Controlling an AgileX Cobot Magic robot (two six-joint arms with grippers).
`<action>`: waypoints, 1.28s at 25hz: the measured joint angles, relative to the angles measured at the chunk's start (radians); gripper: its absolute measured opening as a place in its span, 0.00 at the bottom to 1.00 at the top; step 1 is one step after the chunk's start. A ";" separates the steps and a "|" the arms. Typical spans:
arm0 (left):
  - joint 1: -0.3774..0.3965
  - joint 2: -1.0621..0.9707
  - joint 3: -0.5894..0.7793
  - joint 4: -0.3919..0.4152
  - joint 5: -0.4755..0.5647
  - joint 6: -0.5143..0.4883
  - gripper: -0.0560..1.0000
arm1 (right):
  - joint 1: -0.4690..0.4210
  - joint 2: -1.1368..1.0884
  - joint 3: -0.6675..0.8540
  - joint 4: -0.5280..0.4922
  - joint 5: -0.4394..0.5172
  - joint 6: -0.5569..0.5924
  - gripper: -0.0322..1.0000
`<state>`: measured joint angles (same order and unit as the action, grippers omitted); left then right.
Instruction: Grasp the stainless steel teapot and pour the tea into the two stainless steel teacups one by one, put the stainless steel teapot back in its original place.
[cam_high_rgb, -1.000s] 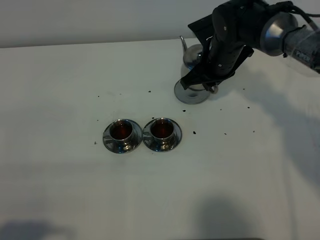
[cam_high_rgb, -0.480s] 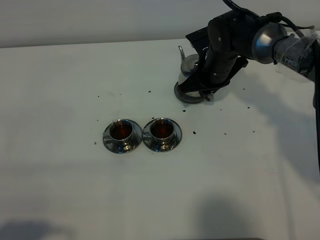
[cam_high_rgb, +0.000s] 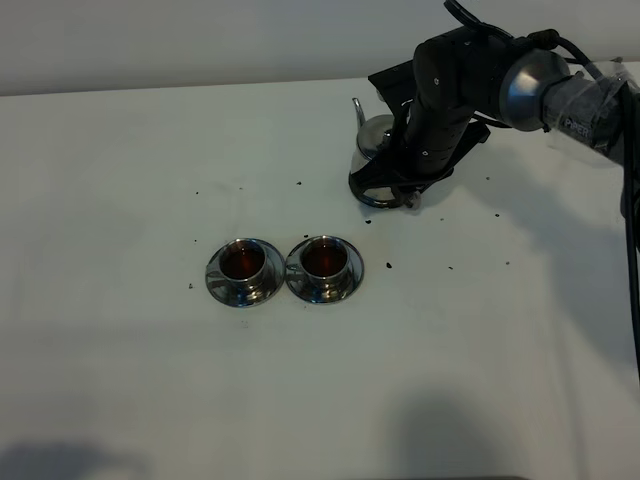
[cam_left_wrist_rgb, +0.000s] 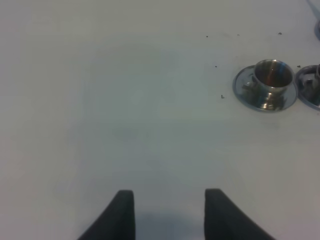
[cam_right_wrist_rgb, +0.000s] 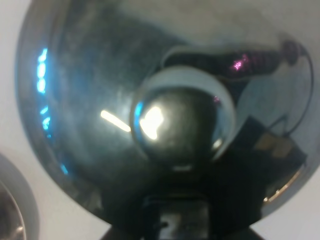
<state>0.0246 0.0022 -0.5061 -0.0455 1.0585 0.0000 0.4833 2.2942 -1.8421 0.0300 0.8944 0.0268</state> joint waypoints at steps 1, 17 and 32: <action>0.000 0.000 0.000 0.000 0.000 0.000 0.40 | 0.000 0.000 0.000 0.001 0.000 0.000 0.20; 0.000 0.000 0.000 0.000 0.000 0.000 0.40 | 0.000 0.000 0.000 0.037 -0.008 -0.001 0.23; 0.000 0.000 0.000 0.000 0.000 0.000 0.40 | 0.000 -0.065 -0.002 0.012 0.150 -0.018 0.66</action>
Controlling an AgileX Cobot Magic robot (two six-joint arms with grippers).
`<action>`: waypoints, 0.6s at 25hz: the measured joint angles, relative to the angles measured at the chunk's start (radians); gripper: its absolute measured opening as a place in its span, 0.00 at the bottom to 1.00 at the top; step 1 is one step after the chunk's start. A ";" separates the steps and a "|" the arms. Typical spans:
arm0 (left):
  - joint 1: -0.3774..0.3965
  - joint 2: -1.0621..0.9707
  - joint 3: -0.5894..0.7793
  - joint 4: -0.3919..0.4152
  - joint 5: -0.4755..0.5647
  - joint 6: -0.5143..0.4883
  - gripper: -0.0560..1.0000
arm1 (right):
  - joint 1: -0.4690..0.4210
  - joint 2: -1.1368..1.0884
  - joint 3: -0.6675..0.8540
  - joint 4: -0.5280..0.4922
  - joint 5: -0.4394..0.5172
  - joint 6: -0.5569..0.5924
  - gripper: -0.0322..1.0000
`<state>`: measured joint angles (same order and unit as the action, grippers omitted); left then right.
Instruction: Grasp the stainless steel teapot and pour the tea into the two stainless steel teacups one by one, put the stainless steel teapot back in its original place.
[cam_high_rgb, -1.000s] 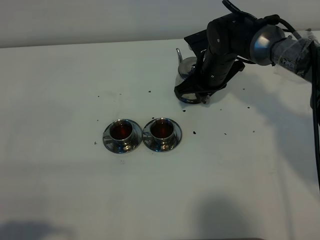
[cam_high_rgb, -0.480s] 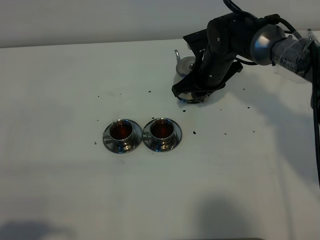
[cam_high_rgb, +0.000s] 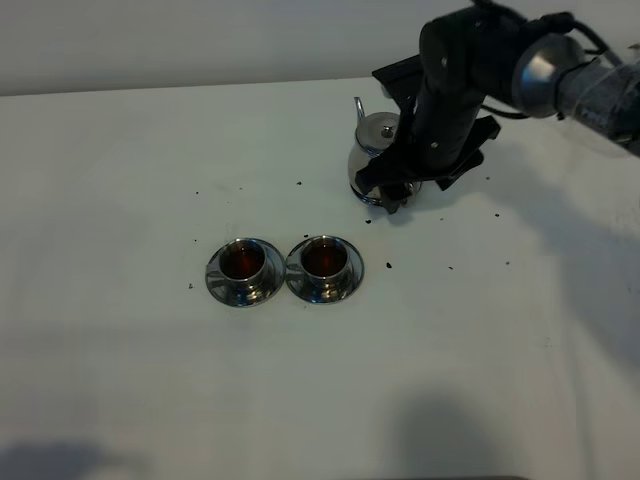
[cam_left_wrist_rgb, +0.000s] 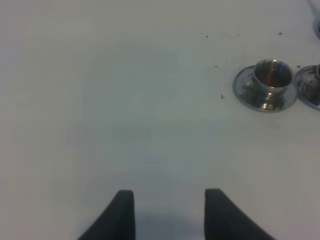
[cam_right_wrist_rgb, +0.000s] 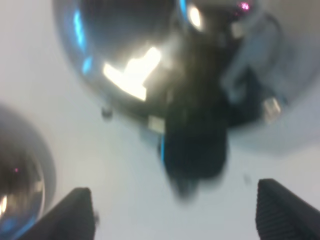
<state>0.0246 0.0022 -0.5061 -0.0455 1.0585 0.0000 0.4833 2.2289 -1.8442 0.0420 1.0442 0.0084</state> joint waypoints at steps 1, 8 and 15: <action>0.000 0.000 0.000 0.000 0.000 0.000 0.40 | 0.000 -0.020 0.000 -0.006 0.052 -0.008 0.65; 0.000 0.000 0.000 0.000 0.000 0.000 0.40 | 0.016 -0.201 0.120 0.003 0.160 -0.100 0.57; 0.000 0.000 0.000 0.000 0.000 0.000 0.40 | 0.046 -0.591 0.574 0.015 0.152 -0.115 0.51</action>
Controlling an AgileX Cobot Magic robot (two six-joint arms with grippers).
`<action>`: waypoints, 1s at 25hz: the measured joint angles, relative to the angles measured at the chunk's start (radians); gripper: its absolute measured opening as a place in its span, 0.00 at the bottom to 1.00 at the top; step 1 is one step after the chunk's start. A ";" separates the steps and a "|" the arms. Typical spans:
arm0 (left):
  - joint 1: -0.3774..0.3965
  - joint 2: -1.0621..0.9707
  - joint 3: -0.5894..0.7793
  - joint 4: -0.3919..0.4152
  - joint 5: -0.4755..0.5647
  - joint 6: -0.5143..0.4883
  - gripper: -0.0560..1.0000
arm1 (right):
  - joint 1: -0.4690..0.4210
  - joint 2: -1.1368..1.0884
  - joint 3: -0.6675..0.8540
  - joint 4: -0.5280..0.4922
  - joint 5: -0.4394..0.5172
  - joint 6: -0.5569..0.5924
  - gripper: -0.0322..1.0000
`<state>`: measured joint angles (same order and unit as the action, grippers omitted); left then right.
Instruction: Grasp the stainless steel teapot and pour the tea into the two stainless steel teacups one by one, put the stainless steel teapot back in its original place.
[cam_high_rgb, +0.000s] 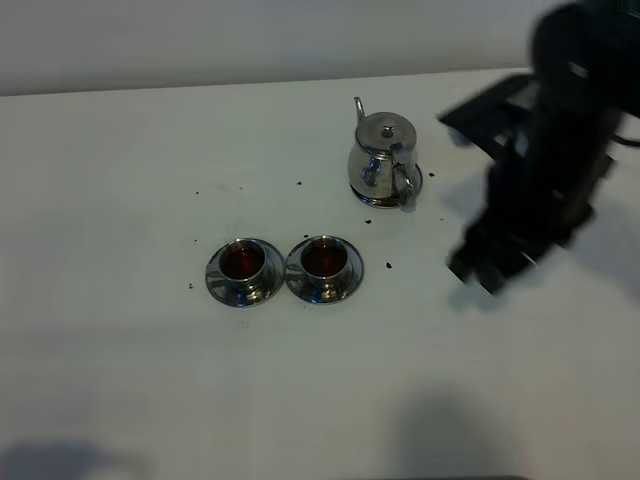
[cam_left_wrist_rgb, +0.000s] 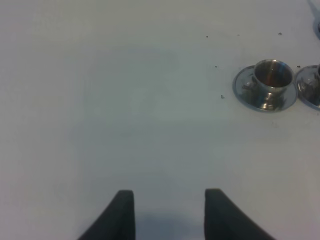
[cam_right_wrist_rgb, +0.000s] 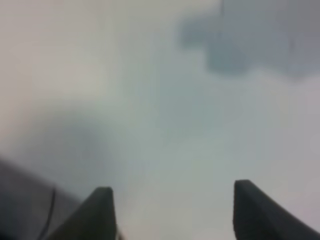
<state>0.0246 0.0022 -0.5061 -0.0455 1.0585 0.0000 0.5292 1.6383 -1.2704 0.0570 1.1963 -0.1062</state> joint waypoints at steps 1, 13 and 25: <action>0.000 0.000 0.000 0.000 0.000 0.000 0.40 | 0.001 -0.065 0.079 0.000 -0.018 0.000 0.51; 0.000 0.000 0.000 0.000 0.000 0.000 0.40 | 0.003 -0.746 0.712 0.023 -0.176 -0.053 0.51; 0.000 0.000 0.000 0.000 0.000 0.000 0.40 | 0.003 -1.079 0.771 -0.004 -0.133 -0.006 0.51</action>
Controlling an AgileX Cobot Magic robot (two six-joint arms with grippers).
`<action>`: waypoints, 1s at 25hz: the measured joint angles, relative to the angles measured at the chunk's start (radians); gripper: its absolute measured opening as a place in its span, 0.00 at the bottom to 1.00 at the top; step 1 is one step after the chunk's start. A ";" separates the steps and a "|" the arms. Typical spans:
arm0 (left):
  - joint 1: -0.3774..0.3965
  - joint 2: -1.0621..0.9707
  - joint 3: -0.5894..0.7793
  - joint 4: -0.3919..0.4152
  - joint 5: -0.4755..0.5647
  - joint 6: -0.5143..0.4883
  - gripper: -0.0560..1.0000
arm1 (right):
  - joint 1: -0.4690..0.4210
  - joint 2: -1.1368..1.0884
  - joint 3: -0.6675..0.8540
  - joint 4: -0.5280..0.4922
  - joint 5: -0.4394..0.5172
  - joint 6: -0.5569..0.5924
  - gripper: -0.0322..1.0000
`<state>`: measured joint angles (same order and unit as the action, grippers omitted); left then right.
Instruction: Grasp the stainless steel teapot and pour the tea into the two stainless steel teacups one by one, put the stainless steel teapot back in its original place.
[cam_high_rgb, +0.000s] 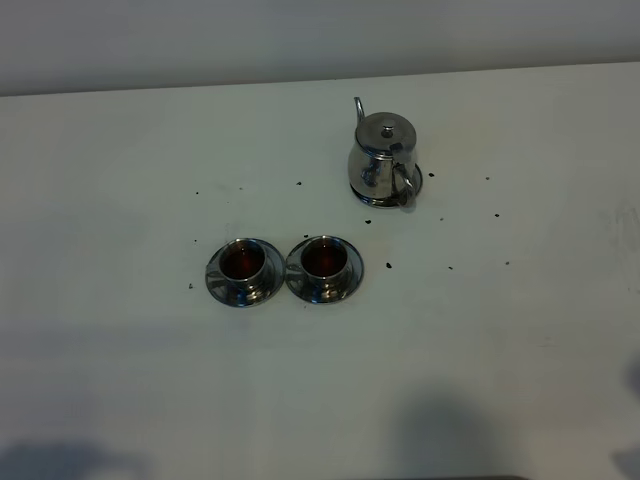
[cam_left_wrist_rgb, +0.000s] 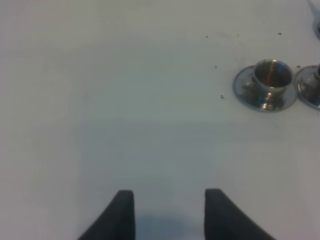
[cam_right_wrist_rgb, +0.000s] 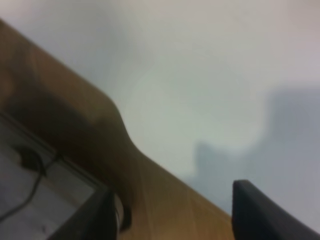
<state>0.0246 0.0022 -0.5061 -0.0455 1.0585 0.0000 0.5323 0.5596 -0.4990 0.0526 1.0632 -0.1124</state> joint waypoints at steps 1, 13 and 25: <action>0.000 0.000 0.000 0.000 0.000 0.000 0.40 | 0.000 -0.011 0.000 0.000 0.001 0.005 0.51; 0.000 0.000 0.000 0.000 0.000 0.000 0.40 | -0.227 -0.180 0.001 -0.003 0.004 0.021 0.51; 0.000 0.000 0.000 0.000 0.000 0.000 0.40 | -0.496 -0.429 0.006 -0.008 0.005 0.026 0.51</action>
<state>0.0246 0.0022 -0.5061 -0.0455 1.0585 0.0000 0.0358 0.1303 -0.4930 0.0443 1.0682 -0.0869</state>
